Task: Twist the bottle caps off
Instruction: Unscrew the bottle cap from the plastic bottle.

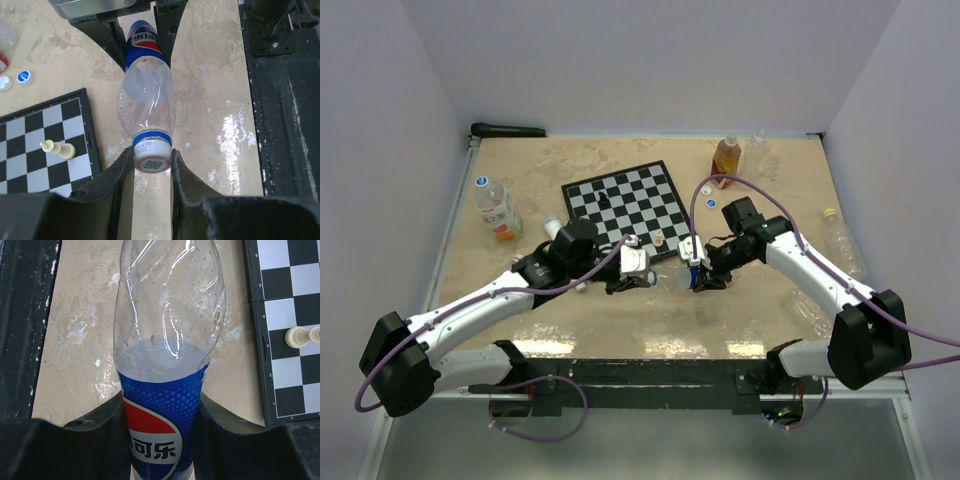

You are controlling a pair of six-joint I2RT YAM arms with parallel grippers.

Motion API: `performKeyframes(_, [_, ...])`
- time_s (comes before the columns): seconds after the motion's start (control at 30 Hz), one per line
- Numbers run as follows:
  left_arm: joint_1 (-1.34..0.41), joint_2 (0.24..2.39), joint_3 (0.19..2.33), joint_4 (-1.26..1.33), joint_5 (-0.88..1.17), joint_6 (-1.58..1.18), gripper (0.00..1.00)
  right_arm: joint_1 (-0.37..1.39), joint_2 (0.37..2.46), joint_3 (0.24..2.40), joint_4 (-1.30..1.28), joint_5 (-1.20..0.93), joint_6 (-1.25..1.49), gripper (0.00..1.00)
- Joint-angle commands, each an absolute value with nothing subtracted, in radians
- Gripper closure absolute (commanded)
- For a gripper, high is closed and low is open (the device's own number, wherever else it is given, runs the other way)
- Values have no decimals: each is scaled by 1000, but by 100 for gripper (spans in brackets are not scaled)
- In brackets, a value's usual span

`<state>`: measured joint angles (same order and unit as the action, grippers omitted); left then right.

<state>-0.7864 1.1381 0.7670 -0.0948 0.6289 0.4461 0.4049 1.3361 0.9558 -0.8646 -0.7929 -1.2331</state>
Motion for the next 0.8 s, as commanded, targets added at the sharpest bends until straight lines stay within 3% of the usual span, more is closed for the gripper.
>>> performKeyframes(0.0, [-787,1131,819,-55,586,121,100,408,1336,980,-857,-798,-1239,100])
performKeyframes(0.23, [-779,1088,824,-155,339,-500,100,413,1347,982,-861,-798,-1241,100])
performKeyframes(0.57, [-778,1063,836,-173,242,-535,100,414,1344,980,-857,-795,-1238,100])
performKeyframes(0.77, [-776,1048,851,-192,232,-477,56,414,1345,980,-857,-795,-1239,100])
